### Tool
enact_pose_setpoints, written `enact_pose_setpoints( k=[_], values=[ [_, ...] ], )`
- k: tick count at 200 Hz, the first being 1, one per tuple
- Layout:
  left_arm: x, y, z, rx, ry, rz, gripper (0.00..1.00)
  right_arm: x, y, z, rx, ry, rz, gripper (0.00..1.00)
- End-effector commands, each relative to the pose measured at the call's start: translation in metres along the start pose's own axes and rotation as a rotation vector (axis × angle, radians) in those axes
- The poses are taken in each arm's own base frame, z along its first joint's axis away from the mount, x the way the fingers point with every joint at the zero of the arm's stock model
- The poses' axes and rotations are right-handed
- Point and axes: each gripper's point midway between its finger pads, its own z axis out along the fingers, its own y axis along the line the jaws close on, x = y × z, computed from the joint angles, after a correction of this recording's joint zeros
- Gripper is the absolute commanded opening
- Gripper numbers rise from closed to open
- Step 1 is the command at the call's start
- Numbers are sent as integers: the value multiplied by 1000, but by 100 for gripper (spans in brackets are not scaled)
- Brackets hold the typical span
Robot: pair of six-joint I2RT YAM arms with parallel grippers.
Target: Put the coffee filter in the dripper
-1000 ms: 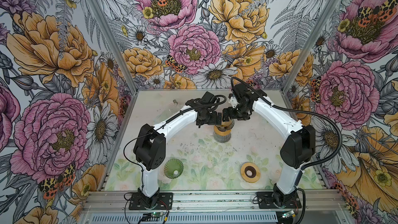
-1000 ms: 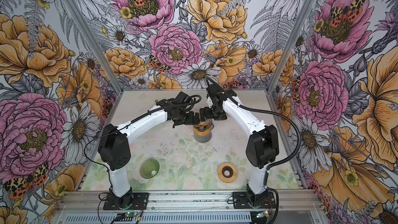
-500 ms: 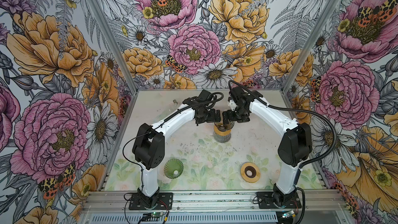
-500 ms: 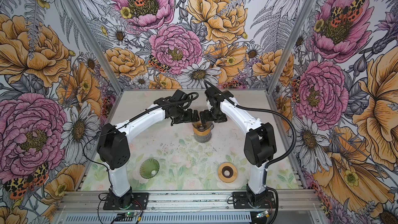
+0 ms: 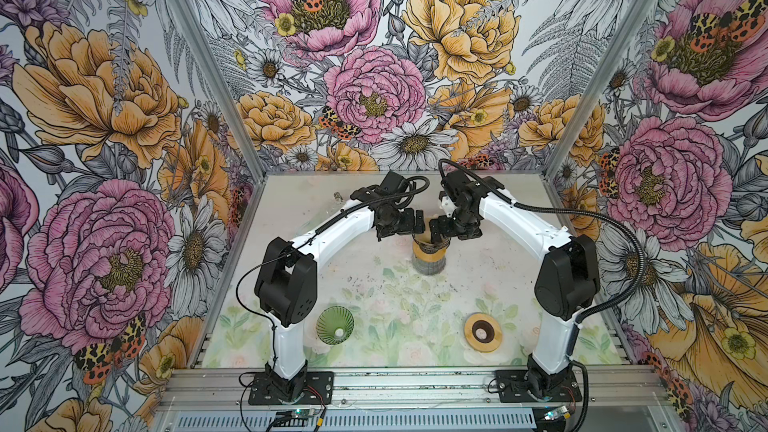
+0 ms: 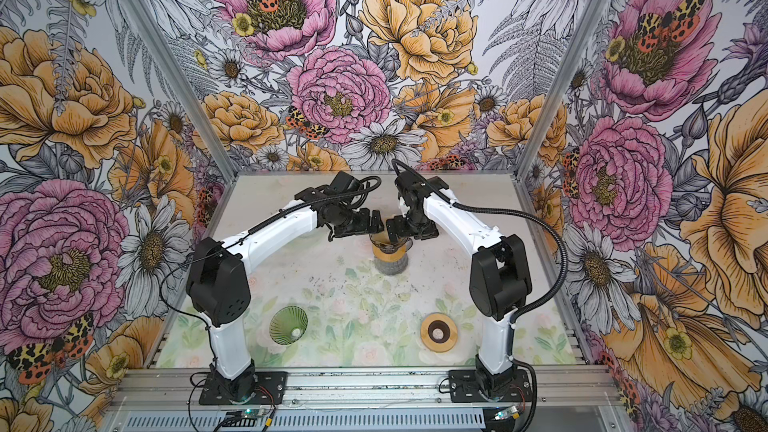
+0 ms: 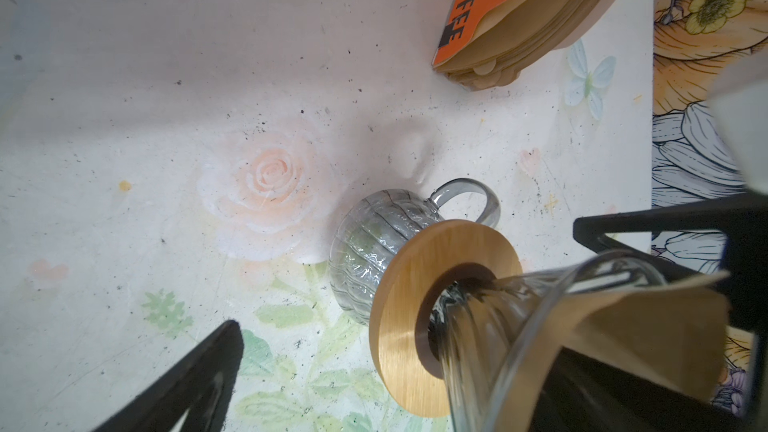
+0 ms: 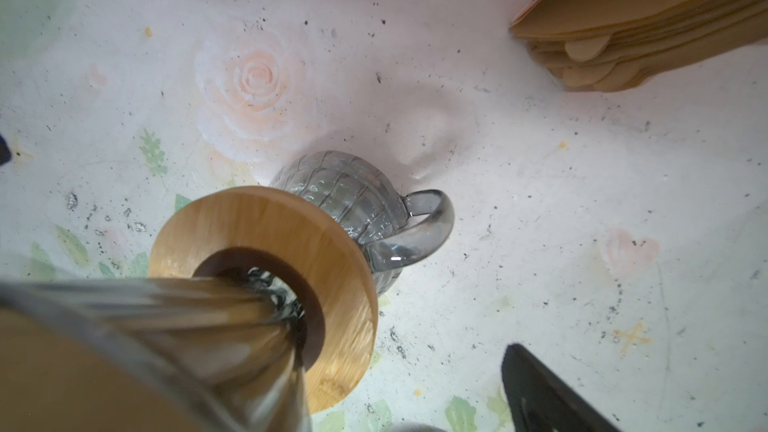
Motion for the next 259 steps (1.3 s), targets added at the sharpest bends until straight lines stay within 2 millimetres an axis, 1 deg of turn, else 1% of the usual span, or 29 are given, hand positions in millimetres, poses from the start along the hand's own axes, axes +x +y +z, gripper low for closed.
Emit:
enact_pose_setpoints(
  k=[1,33,63,80,99,132,163,176,209,229,259],
  values=[
    [-4,-12,0,33,-14,24,99,3,1,7,5,12,-28,96],
    [3,-5,6,10,2,21,99,5,-3,10,20,19,-25,96],
    [3,3,6,-9,-1,11,99,4,-5,9,23,15,-24,96],
    [3,4,5,-15,-5,10,99,3,-5,6,18,7,-19,96],
    [4,5,7,-18,-1,9,99,0,-1,-1,-6,-16,-15,96],
    [6,3,8,-18,3,12,99,-8,12,-21,-101,-68,-12,95],
    [6,1,6,-14,-1,17,99,-6,14,-23,-138,-71,-5,95],
    [6,-1,5,-10,-3,19,99,-5,10,-19,-130,-65,3,95],
    [5,-3,0,-2,-11,22,99,-1,-8,-10,-53,-50,17,95],
    [6,-1,1,-7,-7,20,99,-1,-18,-6,-19,-44,27,95],
    [7,3,3,-16,-4,16,99,0,-22,-3,-24,-35,41,95]
  ],
)
